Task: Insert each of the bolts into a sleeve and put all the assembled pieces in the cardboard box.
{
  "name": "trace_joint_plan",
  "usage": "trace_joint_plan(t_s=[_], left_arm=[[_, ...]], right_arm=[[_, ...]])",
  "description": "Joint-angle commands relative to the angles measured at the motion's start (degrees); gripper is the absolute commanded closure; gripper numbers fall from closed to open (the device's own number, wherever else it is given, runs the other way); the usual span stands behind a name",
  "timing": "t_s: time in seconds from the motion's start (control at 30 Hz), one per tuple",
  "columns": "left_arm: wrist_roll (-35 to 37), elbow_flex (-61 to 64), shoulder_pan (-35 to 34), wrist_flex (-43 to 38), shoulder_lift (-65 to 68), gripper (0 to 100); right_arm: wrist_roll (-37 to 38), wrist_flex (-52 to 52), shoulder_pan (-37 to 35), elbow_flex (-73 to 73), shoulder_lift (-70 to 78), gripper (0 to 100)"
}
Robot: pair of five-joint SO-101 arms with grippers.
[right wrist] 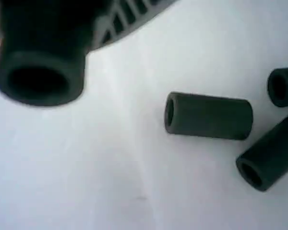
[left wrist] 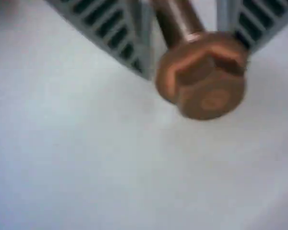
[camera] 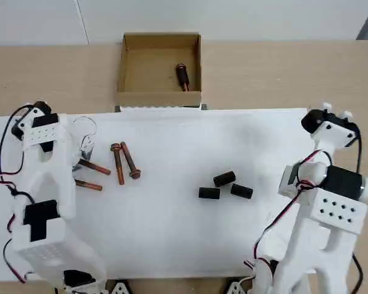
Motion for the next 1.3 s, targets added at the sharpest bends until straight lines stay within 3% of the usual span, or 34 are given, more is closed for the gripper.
trace_joint_plan(t_s=[0.0, 0.23, 0.63, 0.97, 1.13, 1.27], left_arm=[[-0.18, -1.63, -0.35, -0.35, -0.18, 99], [-0.18, -3.3, 0.79, 1.76, -0.62, 100], [-2.99, -26.15, 8.26, 25.23, -4.04, 100], [-7.82, -25.01, 20.04, 25.32, -26.81, 100], [-9.85, -14.73, 24.0, 24.26, -35.52, 100], [-9.93, -3.56, 23.74, 16.35, -44.4, 100]], right_arm=[[-0.44, -0.57, 0.13, -0.26, -1.36, 99.5], [-0.35, 0.13, 0.13, -1.67, -2.24, 99.5], [-0.26, 7.43, 0.13, -6.51, -15.87, 99.5], [-0.26, 9.27, 0.13, -5.54, -25.1, 99.5], [-0.26, 6.29, 0.13, 1.23, -32.31, 99.5], [-0.26, 1.98, -1.63, 8.44, -38.29, 99.5]])
